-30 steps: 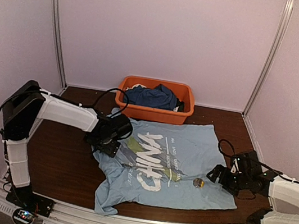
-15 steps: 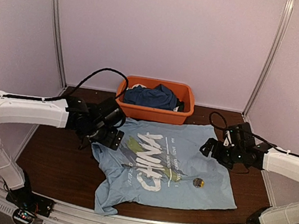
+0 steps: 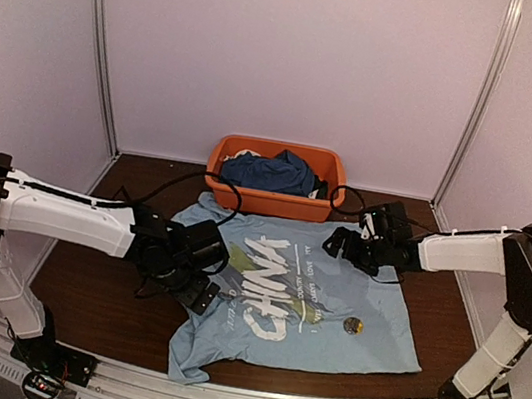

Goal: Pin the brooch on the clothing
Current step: Smooth out the clothing with brooches at the center of the board.

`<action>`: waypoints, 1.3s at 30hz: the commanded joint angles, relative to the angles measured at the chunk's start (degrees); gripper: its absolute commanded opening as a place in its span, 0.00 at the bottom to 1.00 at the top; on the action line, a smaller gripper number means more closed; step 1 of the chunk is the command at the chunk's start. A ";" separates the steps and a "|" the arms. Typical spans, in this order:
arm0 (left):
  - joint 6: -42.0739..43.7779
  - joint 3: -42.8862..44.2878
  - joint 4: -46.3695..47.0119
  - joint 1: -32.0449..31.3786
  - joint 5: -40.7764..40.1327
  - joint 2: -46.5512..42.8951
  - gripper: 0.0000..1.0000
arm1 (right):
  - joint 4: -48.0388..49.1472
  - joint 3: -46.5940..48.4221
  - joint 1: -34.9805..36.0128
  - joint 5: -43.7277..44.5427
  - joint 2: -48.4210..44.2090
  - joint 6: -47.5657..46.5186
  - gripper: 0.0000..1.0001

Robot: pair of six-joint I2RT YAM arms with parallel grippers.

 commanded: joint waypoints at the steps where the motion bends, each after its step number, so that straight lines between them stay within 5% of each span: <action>1: -0.95 -0.22 0.32 -1.29 2.48 2.76 0.98 | 5.84 1.32 0.20 -2.66 3.66 0.51 1.00; 22: -2.35 -7.75 0.99 -0.59 7.02 8.82 0.97 | 2.65 1.48 -2.35 -0.25 8.52 2.86 1.00; 39: -2.69 -15.47 1.78 2.17 9.56 4.59 0.98 | -0.83 2.26 -2.65 2.00 9.52 2.44 1.00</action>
